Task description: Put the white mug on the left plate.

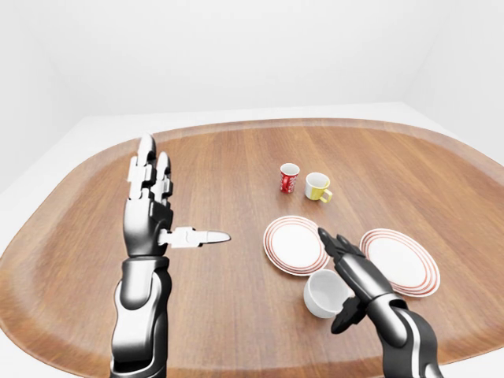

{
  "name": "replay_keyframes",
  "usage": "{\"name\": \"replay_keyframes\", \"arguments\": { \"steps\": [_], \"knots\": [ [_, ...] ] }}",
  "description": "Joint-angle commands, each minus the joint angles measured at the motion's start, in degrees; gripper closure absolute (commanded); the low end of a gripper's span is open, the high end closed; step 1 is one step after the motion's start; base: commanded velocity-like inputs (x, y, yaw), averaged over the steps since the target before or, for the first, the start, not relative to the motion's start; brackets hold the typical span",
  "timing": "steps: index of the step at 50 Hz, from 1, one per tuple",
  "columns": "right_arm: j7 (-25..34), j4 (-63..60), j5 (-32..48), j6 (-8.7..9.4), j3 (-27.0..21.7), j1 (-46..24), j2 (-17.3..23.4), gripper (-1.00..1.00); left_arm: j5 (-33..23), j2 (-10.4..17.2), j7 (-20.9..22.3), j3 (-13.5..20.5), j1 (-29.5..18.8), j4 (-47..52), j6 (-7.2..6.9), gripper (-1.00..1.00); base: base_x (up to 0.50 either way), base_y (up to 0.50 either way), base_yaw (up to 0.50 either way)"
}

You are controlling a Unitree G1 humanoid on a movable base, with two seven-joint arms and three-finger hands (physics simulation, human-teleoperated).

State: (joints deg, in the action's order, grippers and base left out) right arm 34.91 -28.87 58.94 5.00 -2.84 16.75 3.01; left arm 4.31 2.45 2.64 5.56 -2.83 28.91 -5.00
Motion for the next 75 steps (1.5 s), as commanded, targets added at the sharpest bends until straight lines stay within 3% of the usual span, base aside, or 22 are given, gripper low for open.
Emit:
{"name": "replay_keyframes", "arguments": {
  "steps": [1,75],
  "knots": [
    [-1.05,2.03,0.20,0.00,-0.52,-0.46,0.60,-1.00,-0.05,-0.06,0.00,-0.11,0.11,0.00,0.00,-1.00,0.00,0.00,0.00],
    [-4.77,12.44,2.34,0.00,-0.41,-5.92,2.34,-1.00,-0.32,-0.28,0.13,-0.61,0.39,-0.21,0.00,-1.00,0.00,0.00,0.00]
  ]
}}
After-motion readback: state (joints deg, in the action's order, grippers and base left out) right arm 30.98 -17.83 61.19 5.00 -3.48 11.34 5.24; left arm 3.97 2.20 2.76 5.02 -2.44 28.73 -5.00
